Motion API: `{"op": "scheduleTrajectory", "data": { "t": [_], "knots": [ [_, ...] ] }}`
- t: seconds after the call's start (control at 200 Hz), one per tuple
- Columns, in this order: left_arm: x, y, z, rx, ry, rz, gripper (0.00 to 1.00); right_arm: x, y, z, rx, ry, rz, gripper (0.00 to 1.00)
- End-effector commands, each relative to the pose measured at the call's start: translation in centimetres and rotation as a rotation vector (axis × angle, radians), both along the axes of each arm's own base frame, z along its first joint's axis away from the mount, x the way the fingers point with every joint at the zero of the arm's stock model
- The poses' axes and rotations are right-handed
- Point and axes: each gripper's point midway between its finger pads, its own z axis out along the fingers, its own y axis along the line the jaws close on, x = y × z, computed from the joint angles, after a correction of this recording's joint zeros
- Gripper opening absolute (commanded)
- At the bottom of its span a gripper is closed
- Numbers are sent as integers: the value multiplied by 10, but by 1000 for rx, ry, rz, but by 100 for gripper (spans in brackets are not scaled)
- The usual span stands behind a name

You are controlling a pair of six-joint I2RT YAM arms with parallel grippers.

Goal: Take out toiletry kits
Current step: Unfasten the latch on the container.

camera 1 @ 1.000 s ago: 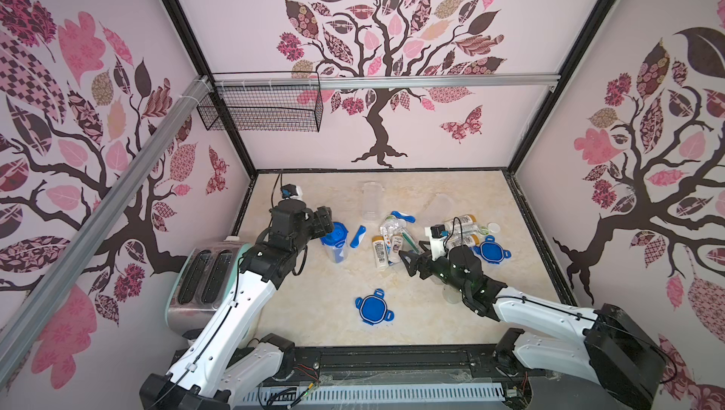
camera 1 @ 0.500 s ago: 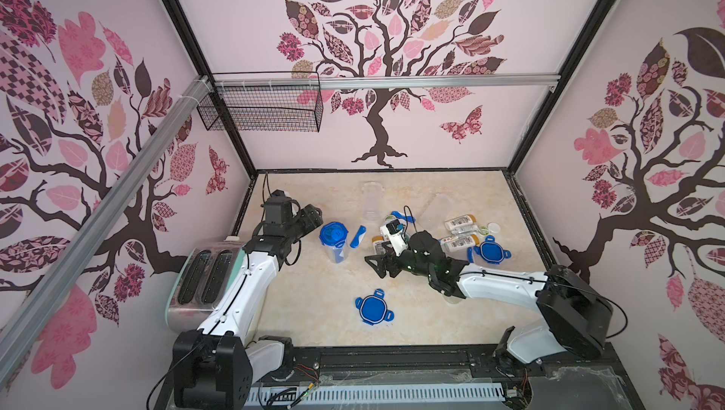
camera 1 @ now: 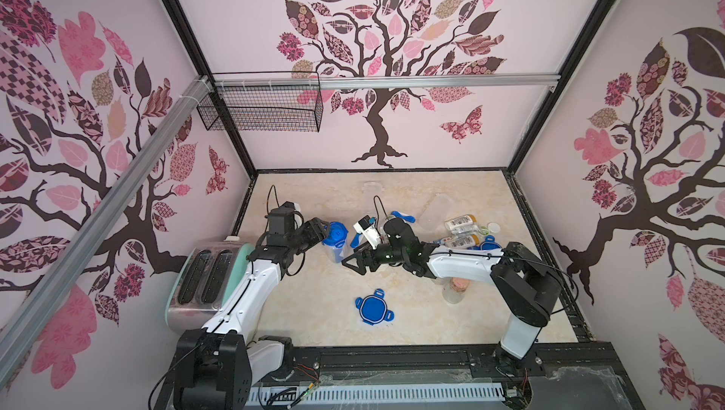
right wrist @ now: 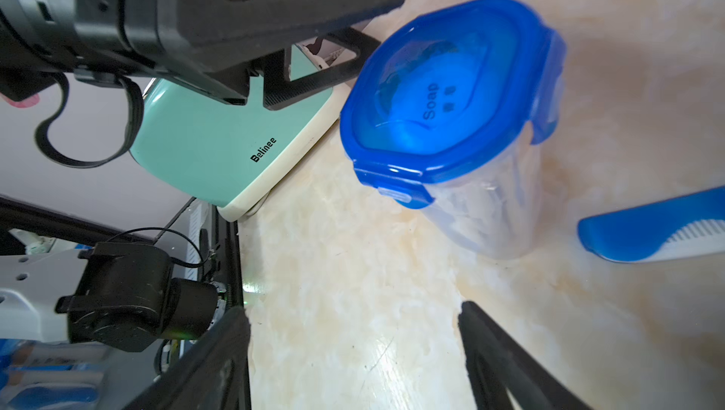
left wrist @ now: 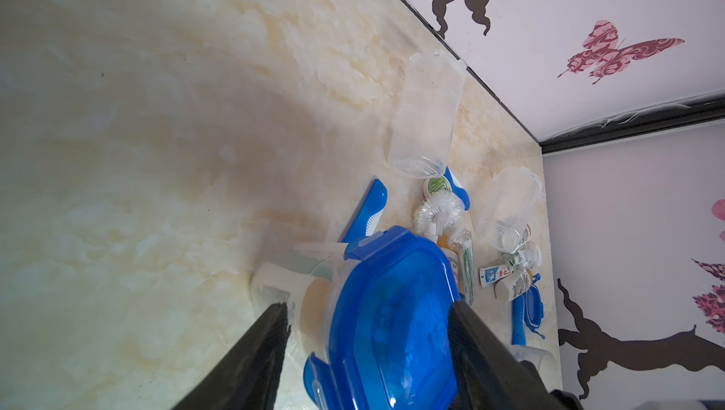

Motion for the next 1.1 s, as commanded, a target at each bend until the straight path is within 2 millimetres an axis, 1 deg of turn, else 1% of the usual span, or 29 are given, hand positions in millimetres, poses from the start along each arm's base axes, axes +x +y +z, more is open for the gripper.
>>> {"op": "scheduleTrajectory", "data": {
  "t": [0.0, 0.12, 0.26, 0.33, 0.545, 0.7, 0.925, 1.095],
  "knots": [
    [2, -10, 4, -14, -30, -34, 67, -8, 10, 6, 31, 66, 87, 86],
    [1, -10, -2, -12, -12, -37, 66, -2, 11, 6, 70, 112, 124, 85],
    [0, -9, -8, -4, -4, -29, 63, 12, 5, 16, 170, 189, 153, 82],
    [-1, -8, -9, 0, 1, -24, 62, 14, 5, 19, 185, 195, 169, 82],
    [-1, -8, -18, 7, 12, -21, 58, 16, 8, 17, 178, 193, 191, 82],
    [0, -15, -19, -10, 11, -48, 58, 21, 12, 17, 183, 195, 196, 81],
    [0, -12, -25, 9, 21, -38, 56, 26, 18, 17, 193, 214, 208, 80],
    [1, -12, -34, 13, 49, -39, 54, 26, 21, 17, 209, 234, 211, 79]
  ]
}}
